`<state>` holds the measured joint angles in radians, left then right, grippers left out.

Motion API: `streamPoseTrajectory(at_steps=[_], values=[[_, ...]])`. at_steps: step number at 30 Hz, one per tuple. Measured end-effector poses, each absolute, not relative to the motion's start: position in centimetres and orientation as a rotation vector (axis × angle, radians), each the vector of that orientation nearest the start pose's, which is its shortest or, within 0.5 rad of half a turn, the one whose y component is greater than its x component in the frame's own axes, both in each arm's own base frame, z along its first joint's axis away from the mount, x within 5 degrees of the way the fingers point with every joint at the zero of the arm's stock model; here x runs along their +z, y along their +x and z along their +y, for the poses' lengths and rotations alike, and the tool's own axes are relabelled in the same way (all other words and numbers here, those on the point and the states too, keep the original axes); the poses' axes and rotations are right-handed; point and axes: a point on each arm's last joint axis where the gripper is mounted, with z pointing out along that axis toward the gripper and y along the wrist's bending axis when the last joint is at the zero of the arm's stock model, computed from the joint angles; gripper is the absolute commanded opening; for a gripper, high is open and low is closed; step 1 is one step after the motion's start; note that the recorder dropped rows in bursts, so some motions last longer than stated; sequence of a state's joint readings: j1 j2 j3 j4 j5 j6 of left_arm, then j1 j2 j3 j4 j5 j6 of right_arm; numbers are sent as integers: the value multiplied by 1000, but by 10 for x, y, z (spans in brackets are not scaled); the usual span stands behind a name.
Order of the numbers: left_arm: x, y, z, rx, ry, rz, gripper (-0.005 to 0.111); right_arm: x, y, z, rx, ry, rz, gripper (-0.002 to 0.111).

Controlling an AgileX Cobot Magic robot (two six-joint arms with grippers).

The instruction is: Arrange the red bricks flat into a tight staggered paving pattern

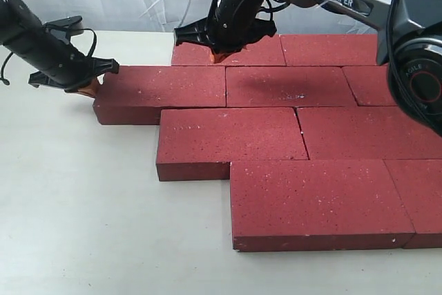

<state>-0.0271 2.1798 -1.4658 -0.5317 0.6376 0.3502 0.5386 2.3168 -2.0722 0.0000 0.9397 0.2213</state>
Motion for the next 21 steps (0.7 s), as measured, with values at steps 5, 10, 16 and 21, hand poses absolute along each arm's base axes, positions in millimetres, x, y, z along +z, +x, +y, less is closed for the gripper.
streamPoseTrajectory(at_steps=[5,10,16,21], values=[[122,439,-37,-438,-5,2766,0,207,439,262,236,-427,2668,-1],[121,436,-18,-452,-63,2807,0,216,435,260,233,-431,2672,-1],[124,428,11,-437,-159,2835,0,216,429,242,210,-419,2725,-1],[137,411,18,-410,-181,2826,0,200,422,207,173,-356,2782,-1]])
